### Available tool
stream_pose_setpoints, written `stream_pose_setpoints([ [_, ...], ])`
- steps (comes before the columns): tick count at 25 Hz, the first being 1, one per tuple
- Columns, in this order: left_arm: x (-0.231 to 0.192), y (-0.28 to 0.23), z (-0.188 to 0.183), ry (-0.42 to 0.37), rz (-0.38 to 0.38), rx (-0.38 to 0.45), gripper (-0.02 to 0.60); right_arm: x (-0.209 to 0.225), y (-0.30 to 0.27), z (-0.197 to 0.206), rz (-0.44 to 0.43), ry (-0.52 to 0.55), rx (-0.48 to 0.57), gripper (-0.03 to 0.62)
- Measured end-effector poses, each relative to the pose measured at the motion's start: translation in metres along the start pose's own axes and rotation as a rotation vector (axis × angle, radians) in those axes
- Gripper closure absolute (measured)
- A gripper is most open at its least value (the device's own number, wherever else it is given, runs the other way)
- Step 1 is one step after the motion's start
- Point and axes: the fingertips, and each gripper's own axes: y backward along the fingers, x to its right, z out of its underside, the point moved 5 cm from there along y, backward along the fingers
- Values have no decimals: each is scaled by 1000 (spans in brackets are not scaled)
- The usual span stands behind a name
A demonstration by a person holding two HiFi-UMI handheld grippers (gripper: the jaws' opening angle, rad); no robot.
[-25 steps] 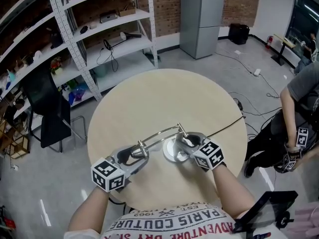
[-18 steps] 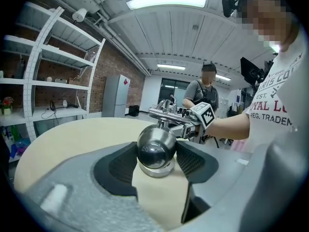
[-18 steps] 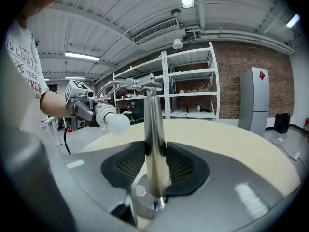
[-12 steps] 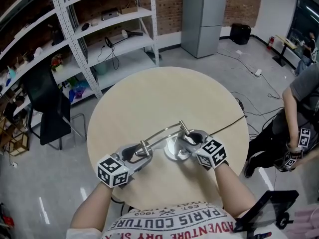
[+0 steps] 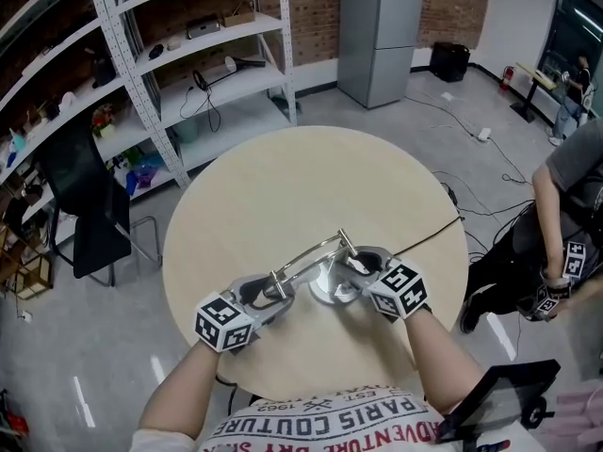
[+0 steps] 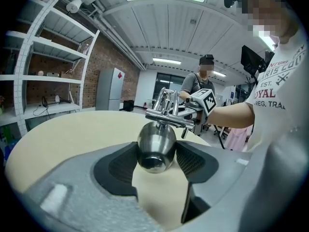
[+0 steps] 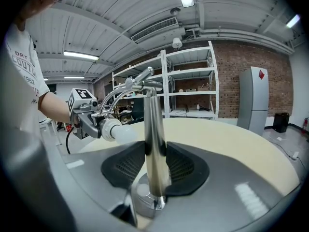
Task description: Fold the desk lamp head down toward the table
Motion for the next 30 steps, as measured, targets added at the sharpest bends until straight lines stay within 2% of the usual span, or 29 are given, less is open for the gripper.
stream_pose_setpoints([
  [14, -2, -22, 15, 26, 31, -15, 321, 0, 1, 1, -4, -11, -12, 458],
  [30, -2, -41, 29, 39, 69, 12, 318, -4, 2, 3, -2, -21, 7, 457],
])
